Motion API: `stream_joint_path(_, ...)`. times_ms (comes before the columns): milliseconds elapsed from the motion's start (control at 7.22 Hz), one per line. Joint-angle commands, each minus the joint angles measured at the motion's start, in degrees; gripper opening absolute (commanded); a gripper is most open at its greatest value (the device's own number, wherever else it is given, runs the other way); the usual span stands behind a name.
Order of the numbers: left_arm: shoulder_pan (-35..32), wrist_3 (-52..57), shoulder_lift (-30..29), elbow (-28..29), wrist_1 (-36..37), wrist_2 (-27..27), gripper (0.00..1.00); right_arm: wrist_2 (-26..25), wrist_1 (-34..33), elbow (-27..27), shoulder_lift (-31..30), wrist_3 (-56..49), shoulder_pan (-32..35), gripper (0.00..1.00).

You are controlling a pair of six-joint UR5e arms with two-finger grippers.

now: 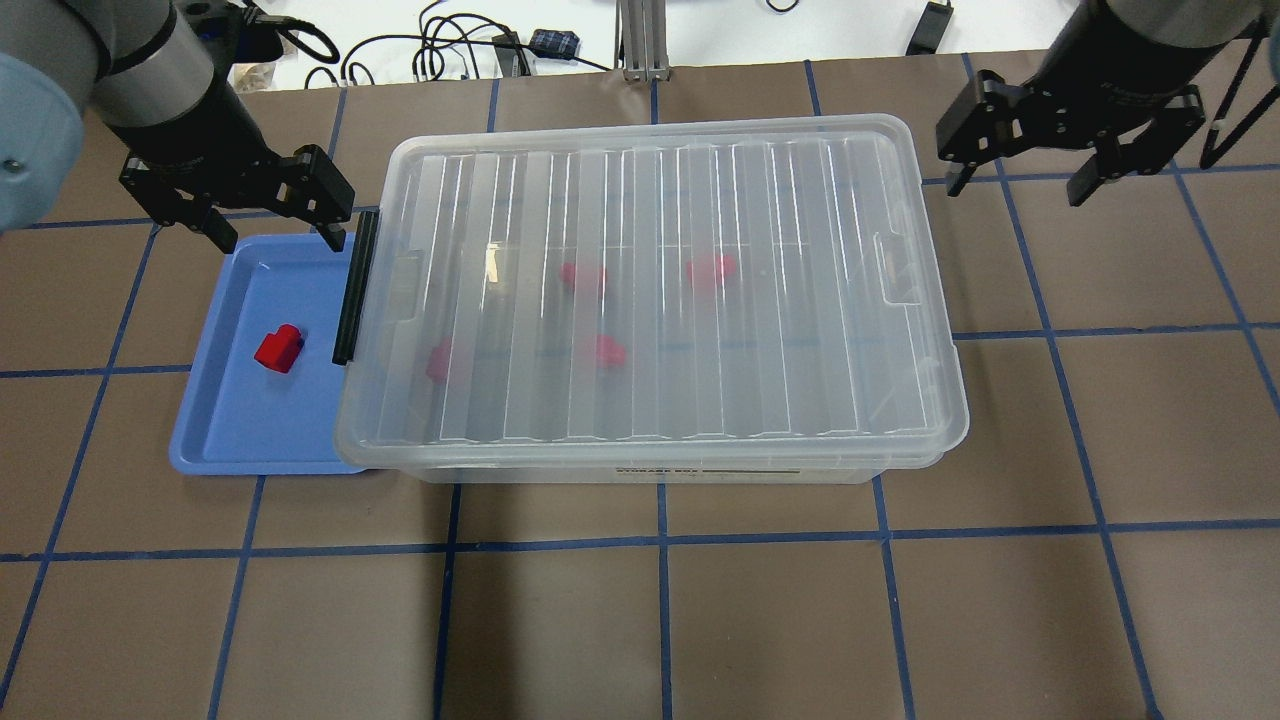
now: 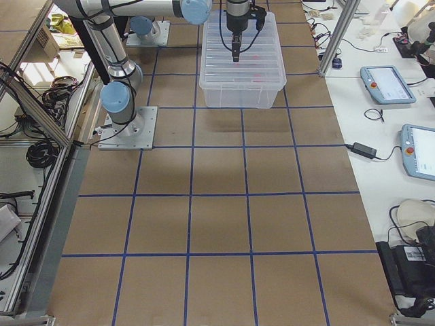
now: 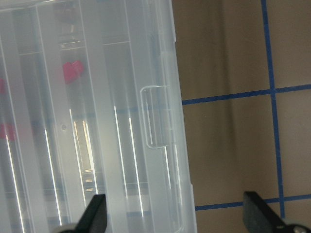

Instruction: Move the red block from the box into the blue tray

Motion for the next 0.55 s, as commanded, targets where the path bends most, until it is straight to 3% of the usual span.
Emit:
stream_joint_path(0,0.1,0.0,-0.1,0.1,0.1,0.0,1.0,-2.4,-1.4,-0.2,1.5,3.1,3.7,1.0)
stream_joint_path(416,0.1,0.0,0.0,0.1,0.1,-0.1,1.0,-2.9,-2.6,-0.1,2.0,2.3,3.8,1.0)
